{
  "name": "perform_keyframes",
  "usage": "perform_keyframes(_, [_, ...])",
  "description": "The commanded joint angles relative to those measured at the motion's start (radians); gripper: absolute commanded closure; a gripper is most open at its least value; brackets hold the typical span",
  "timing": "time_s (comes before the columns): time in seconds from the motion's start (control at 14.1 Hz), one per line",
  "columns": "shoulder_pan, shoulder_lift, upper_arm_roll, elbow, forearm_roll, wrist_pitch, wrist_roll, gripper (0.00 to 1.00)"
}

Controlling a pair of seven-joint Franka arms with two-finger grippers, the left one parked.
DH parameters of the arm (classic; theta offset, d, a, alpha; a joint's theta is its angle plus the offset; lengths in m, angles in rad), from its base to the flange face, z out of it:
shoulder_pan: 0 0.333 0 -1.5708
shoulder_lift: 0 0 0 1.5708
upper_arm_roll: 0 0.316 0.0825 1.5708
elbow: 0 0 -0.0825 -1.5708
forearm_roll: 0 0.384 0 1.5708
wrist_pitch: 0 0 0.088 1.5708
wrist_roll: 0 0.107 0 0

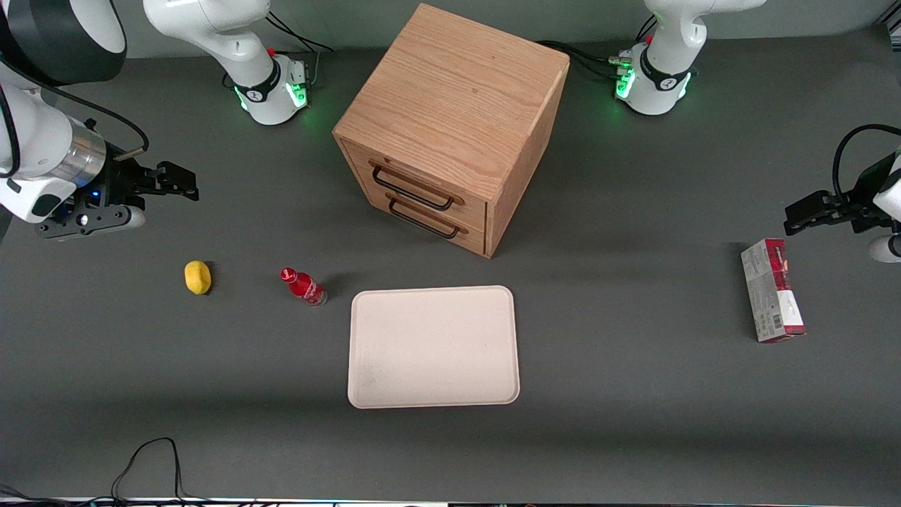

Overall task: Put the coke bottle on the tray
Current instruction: 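Move the open right gripper down over the red Coca-Cola bottle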

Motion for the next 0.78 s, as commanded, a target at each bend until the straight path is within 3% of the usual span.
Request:
perform_keyframes(0.0, [0.012,0.041,-0.004,0.067,0.019,-0.024,0.007,0.0])
perform_keyframes(0.43, [0.02,0.131,0.169,0.18,0.022,-0.031,0.261,0.0])
perform_keyframes(0.71, [0.018,0.165,0.182,0.208,0.022,-0.036,0.274,0.0])
